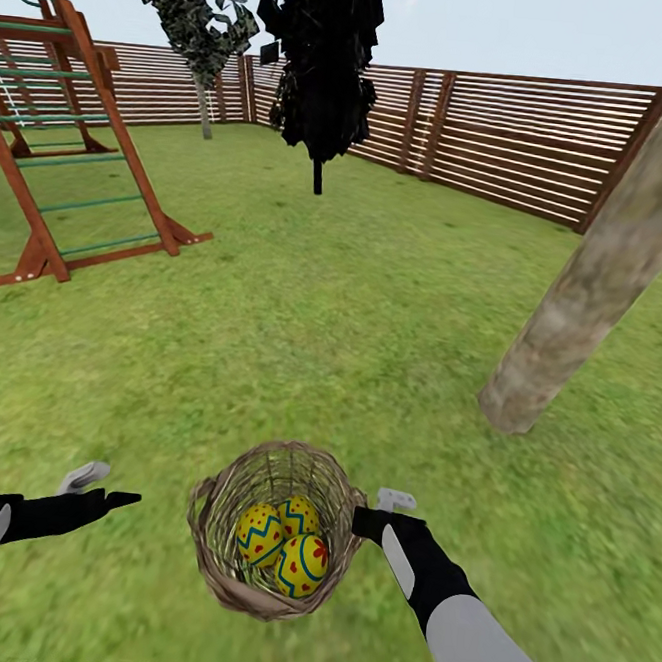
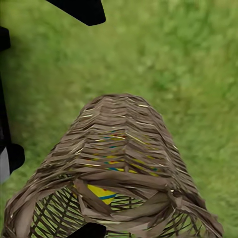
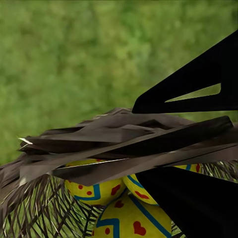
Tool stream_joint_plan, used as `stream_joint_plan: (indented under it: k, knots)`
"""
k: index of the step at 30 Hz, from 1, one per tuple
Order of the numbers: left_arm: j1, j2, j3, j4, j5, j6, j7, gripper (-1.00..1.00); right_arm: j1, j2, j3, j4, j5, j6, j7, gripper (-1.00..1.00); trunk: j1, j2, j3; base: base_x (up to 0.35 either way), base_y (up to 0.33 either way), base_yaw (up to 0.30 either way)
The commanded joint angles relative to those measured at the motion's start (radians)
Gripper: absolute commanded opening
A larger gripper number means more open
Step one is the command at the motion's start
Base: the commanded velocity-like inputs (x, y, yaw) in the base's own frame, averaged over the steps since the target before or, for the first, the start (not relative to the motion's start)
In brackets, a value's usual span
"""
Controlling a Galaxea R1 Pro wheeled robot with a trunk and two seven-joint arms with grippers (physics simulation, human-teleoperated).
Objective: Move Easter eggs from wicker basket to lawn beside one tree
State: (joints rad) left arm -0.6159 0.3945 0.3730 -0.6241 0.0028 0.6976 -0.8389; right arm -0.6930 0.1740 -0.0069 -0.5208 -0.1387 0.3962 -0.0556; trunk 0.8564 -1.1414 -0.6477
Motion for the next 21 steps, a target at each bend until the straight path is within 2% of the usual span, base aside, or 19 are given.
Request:
stream_joint_plan:
  k: [1,21]
  knots:
    - [-0.001,0.000,0.003,0.000,0.000,0.008,-0.003,1.00,0.000,0.001,-0.001,-0.002,-0.016,0.004,-0.006,-1.00,0.000,-0.001,-0.002,0.000,0.000,0.000]
    - [-0.001,0.000,0.003,0.000,0.000,0.008,-0.003,1.00,0.000,0.001,-0.001,-0.002,-0.016,0.003,-0.005,-1.00,0.000,-0.001,-0.035,0.000,0.000,0.000]
